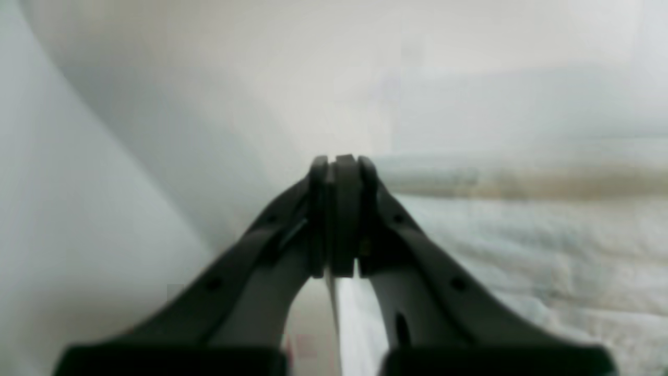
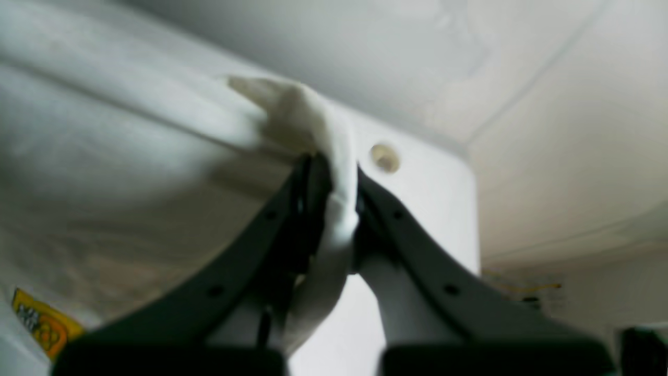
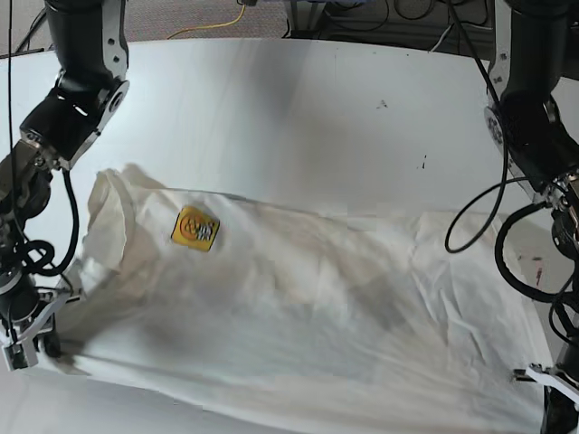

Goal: Layout the t-shirt on the table in an organized manner, then fold the t-shirt properly
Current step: 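Lift the shirt with both grippers, flip it, and lay it flat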

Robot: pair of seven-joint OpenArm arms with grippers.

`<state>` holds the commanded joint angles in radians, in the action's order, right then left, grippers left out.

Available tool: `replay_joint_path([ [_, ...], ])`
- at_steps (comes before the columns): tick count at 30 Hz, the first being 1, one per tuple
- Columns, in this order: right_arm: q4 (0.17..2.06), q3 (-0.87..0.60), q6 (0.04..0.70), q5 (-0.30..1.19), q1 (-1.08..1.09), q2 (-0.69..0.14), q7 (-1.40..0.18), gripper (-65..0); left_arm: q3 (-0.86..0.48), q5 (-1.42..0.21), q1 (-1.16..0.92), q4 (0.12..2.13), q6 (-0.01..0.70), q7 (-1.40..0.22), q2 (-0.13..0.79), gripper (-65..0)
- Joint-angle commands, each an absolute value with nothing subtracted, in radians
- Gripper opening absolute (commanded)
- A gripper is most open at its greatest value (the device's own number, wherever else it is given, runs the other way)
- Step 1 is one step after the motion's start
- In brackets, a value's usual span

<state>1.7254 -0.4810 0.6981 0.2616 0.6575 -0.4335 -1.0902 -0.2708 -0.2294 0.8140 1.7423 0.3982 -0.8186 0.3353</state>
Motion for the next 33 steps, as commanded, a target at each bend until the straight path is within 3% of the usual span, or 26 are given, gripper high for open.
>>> replay_joint_path([
  [16, 1.547, -0.328, 0.698, 0.262, 0.998, -0.529, -1.086, -64.8, -0.245, -0.229, 1.219, 1.623, 0.398, -0.877, 0.288, -64.0],
  [33, 1.435, -0.185, 0.698, 0.268, 1.208, -0.579, -1.09, -64.8, -0.226, -0.229, 1.299, 1.573, 0.398, -0.878, 0.274, -63.9],
])
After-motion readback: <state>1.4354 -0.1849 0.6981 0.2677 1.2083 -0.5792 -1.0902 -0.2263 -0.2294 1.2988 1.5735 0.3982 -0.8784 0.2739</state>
